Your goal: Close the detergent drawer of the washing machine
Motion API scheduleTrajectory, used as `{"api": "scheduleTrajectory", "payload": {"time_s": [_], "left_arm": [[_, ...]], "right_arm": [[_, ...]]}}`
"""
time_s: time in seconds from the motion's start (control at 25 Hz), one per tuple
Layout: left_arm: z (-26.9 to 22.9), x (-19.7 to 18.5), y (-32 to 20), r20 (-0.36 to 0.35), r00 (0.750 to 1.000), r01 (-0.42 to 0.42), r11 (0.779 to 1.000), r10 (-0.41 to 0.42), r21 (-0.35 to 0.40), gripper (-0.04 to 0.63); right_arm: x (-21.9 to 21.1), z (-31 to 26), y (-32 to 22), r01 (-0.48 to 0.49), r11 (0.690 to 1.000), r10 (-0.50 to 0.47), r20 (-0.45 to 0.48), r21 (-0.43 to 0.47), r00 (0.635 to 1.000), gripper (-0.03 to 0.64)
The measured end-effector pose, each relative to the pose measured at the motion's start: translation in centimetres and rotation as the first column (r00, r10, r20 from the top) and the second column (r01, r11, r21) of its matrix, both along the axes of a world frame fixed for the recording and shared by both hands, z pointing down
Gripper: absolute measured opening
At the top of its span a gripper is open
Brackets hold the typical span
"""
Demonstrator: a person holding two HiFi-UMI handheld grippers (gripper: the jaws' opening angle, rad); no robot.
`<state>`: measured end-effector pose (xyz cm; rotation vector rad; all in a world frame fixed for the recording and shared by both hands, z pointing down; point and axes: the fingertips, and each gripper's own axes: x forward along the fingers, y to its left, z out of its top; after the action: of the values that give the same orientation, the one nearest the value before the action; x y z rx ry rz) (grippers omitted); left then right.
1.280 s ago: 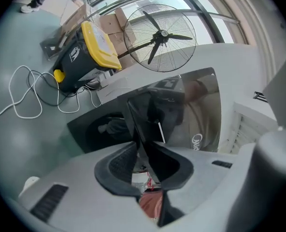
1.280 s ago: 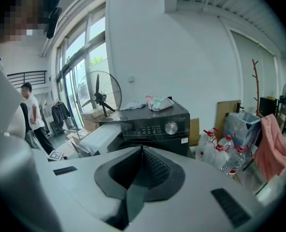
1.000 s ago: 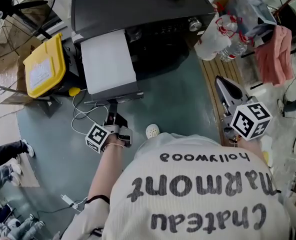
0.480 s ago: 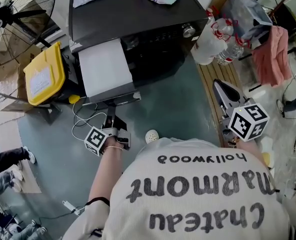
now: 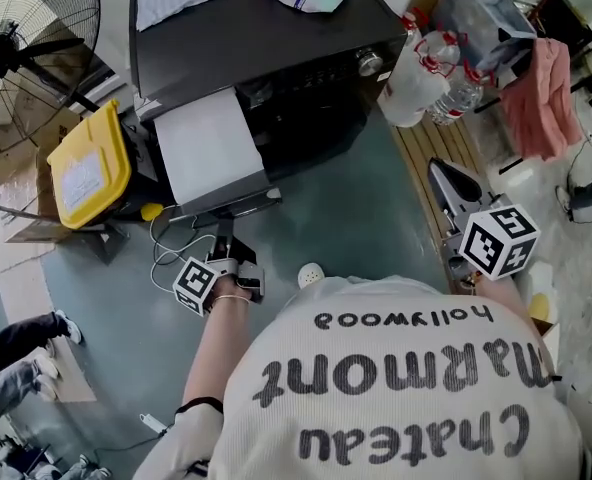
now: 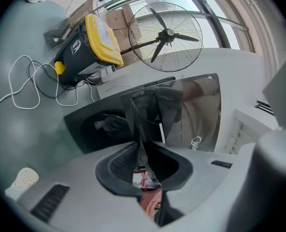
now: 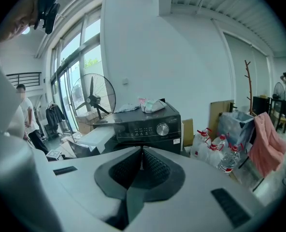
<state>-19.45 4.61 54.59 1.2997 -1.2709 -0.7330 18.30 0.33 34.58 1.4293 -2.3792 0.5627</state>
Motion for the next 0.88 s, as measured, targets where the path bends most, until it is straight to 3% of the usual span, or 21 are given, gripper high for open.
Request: {"api": "scheduleTrajectory", "payload": {"time_s": [0.6,0.88], "left_arm": [[0.4,-1.2,-0.6,-0.065,0.998,0.015,1.000,-0.015,0.008,0.064],[1.1,-1.2,-0.8,-0.043,0.999,-0.029,0.999,0.030,0.015,0.064]], "right_arm": [[-1.5,1.7,1.4,-0.014,0.999,0.013,-0.014,-0.036,1.000,0.034],[-2.6,2.3,0.5,0.029,0.998,-0.030,-0.027,-0.048,0.999,0.034]]}}
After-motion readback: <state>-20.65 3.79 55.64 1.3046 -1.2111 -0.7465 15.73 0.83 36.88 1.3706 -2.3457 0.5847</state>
